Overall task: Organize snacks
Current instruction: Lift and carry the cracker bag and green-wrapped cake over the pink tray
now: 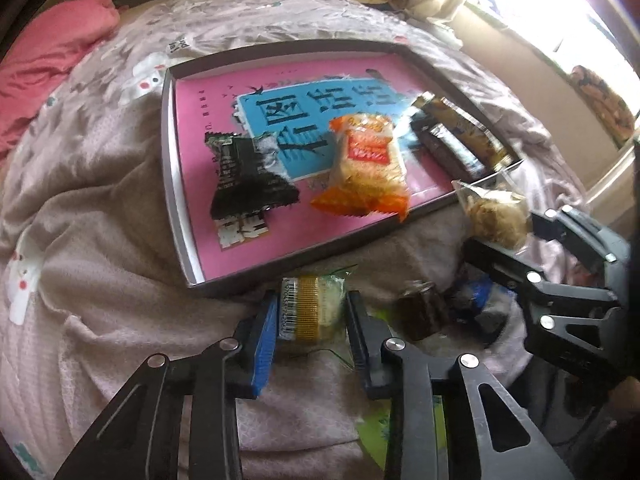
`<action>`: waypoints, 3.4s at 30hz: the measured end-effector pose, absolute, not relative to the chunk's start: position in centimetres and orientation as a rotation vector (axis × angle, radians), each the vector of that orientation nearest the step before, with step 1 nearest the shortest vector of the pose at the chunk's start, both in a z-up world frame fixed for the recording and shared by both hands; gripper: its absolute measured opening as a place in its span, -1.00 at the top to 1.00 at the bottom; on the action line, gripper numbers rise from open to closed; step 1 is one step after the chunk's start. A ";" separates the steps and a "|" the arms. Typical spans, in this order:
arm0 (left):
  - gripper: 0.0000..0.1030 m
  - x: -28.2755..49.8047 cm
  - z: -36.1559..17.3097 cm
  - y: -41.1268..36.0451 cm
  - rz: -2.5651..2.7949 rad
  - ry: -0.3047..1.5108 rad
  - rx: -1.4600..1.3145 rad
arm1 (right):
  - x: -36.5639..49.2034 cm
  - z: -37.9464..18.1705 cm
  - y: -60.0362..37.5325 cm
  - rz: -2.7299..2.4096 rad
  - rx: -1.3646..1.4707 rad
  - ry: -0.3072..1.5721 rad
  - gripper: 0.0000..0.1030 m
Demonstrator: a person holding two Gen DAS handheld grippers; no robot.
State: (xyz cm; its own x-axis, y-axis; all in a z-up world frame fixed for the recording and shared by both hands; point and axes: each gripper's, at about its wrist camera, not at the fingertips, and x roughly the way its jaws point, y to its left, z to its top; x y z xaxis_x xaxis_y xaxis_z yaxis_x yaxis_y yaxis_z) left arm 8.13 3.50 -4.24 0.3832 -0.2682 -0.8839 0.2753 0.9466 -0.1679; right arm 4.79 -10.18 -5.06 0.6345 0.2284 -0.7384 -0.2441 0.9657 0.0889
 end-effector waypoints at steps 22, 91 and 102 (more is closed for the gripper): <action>0.34 8.2 -0.7 6.7 -0.377 1.042 -0.150 | 4.6 -2.9 -11.3 0.255 0.050 0.791 -0.06; 0.34 10.5 -0.2 7.3 -0.277 0.852 -0.154 | 7.3 0.7 -14.1 0.194 0.136 0.670 -0.07; 0.34 11.7 -2.0 6.9 -0.270 0.897 -0.151 | 8.5 0.5 -14.3 0.189 0.155 0.669 -0.07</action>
State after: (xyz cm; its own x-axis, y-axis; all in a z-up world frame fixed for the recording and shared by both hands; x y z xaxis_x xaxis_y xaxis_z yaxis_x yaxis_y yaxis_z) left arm 11.69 6.95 -2.03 0.5931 -0.2940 -0.7496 0.1680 0.9556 -0.2419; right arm 8.48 -14.31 0.54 0.7684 0.2232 -0.5998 -0.1241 0.9714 0.2025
